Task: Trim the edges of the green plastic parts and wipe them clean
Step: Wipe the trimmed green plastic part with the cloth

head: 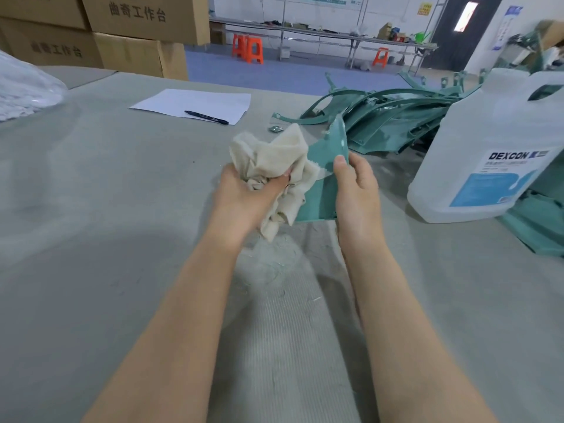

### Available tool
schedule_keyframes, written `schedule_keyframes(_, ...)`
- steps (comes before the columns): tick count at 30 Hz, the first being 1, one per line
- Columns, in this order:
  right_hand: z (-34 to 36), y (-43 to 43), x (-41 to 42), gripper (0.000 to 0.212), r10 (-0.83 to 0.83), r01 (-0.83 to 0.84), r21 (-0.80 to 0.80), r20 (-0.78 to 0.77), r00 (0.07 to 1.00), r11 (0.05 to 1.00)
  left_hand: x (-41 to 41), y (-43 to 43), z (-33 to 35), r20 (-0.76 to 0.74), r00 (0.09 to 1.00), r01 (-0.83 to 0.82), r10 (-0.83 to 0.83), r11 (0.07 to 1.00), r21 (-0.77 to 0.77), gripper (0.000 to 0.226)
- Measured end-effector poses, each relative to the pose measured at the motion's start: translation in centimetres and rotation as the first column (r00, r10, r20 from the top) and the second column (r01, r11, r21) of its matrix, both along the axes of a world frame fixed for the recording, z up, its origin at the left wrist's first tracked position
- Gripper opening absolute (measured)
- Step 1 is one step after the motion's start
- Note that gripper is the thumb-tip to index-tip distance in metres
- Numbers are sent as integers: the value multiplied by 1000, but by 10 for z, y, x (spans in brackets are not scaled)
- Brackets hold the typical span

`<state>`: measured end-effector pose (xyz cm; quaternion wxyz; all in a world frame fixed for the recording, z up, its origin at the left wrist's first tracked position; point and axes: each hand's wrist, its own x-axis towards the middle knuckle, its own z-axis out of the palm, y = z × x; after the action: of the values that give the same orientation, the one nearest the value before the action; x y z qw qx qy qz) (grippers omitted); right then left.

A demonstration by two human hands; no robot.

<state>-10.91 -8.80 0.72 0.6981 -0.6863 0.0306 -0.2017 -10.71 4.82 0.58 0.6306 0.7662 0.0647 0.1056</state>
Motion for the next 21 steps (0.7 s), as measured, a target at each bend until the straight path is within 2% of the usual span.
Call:
schedule_keyframes(2, -1, -1, -2, 39, -36, 45, -142, 68, 997, 989, 0, 1, 0, 18, 1000, 0, 0, 1000, -28, 27)
schedule_keyframes(5, -1, 1, -7, 68, 50, 21, -431, 154, 987, 902, -4, 0, 2, 101, 994, -41, 43, 999, -24, 17)
schedule_keyframes(8, 2, 5, -11, 72, 151, -43, -566, 144, 978, 823, -8, -4, 5, 185, 981, -82, 59, 989, 120, 19)
schedule_keyframes(11, 3, 10, -13, 69, 171, -74, -598, 108, 979, 798, -13, -10, 7, 298, 954, -87, 16, 970, 227, 20)
schedule_keyframes(12, 5, 11, -13, 63, 152, -62, -584, 106, 983, 810, -14, -12, 9, 322, 947, -58, -15, 975, 215, 23)
schedule_keyframes(14, 8, 11, -12, 41, 63, 14, -489, 142, 988, 872, -17, -14, 12, 335, 936, 98, -110, 994, 52, 33)
schedule_keyframes(16, 10, 8, -10, 13, -71, 138, -352, 197, 978, 926, -20, -17, 14, 306, 927, 289, -214, 931, -223, 47)
schedule_keyframes(19, 11, 0, -6, 11, -270, 322, -237, 229, 935, 917, -21, -21, 17, 272, 893, 450, -359, 702, -552, 47)
schedule_keyframes(20, 10, -2, -4, 11, -301, 349, -230, 219, 928, 908, -21, -22, 17, 266, 881, 468, -392, 641, -608, 44)
schedule_keyframes(21, 9, -2, -4, 14, -310, 356, -235, 212, 927, 905, -20, -23, 17, 252, 881, 463, -400, 618, -636, 39)
